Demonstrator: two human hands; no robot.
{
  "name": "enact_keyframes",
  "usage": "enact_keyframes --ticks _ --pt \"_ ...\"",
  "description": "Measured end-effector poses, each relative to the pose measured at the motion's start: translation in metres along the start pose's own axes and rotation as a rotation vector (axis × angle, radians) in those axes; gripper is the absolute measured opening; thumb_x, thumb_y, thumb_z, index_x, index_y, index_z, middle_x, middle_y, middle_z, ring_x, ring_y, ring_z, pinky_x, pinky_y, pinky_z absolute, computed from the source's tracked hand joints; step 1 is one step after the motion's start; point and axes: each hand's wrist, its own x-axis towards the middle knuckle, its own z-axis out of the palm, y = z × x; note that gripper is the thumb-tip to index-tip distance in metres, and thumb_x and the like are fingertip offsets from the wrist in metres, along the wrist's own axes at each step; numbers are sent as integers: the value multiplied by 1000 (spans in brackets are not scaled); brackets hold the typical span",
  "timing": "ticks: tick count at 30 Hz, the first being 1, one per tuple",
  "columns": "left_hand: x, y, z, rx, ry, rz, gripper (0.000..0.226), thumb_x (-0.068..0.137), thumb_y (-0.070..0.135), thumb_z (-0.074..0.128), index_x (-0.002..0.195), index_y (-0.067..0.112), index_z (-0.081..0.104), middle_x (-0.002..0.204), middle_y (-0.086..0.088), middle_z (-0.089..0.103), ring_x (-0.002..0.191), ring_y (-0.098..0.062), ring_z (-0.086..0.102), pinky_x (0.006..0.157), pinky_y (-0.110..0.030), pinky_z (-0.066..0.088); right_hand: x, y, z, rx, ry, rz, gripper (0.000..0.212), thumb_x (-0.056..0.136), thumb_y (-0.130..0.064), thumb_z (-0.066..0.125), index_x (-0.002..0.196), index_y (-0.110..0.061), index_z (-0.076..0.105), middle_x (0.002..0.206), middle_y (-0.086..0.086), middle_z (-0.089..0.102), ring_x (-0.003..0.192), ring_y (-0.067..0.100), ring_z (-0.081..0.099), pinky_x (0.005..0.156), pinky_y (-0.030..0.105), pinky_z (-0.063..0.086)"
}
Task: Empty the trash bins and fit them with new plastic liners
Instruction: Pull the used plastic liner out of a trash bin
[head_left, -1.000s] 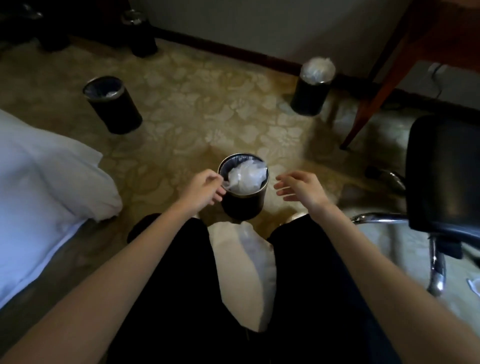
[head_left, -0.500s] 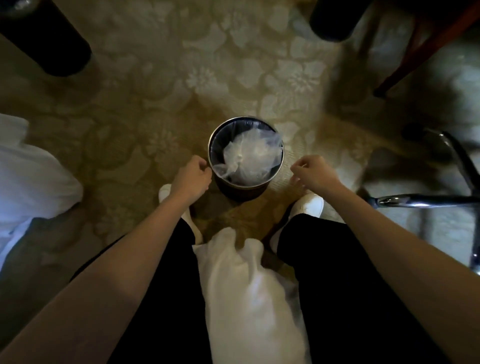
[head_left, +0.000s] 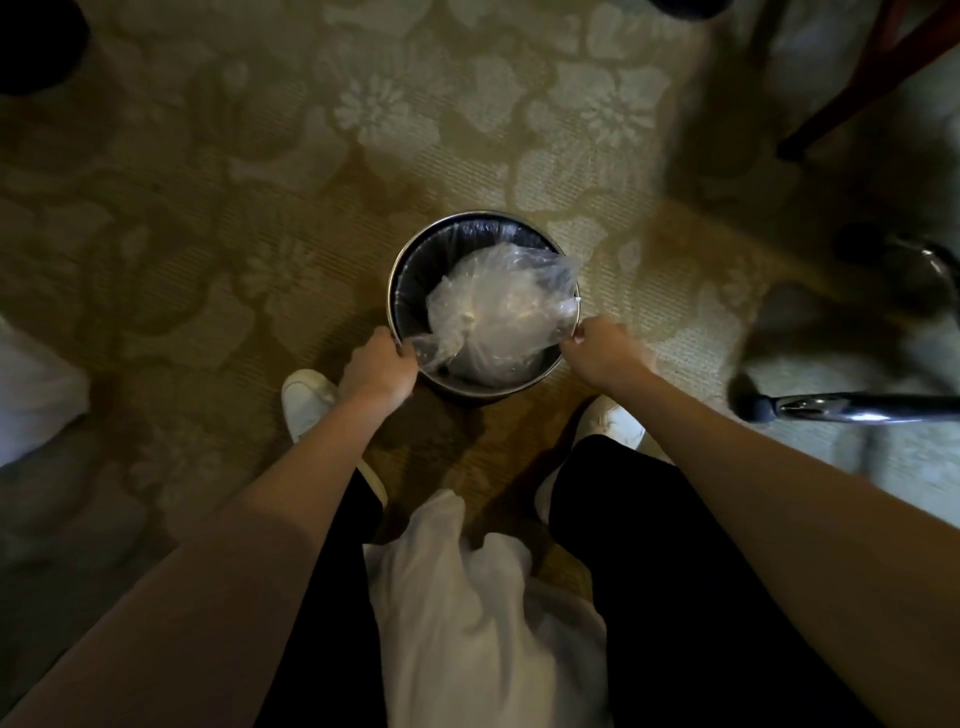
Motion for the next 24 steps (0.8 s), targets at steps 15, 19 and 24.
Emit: enact_keyframes --ticks 15,19,24 --pt "2 4 12 -177 -48 -135 44 102 46 38 129 13 47 87 0 55 76 -21 71 63 -33 60 6 -7 12 376 -161 72 36 91 -29 51 104 0 68 103 20 71 95 37 68 89 50 56" --pt "2 6 12 -158 3 -157 38 104 36 35 128 11 50 85 -1 58 73 -20 71 68 -36 61 3 -8 13 388 -130 67 34 92 -29 53 105 -2 69 103 19 71 96 35 68 90 48 55" --pt "-5 11 8 -104 56 -75 28 103 30 40 111 11 58 82 0 61 71 -18 72 77 -42 61 -2 -8 5 382 -111 43 32 94 -28 54 93 0 70 87 13 74 87 30 71 86 47 57"
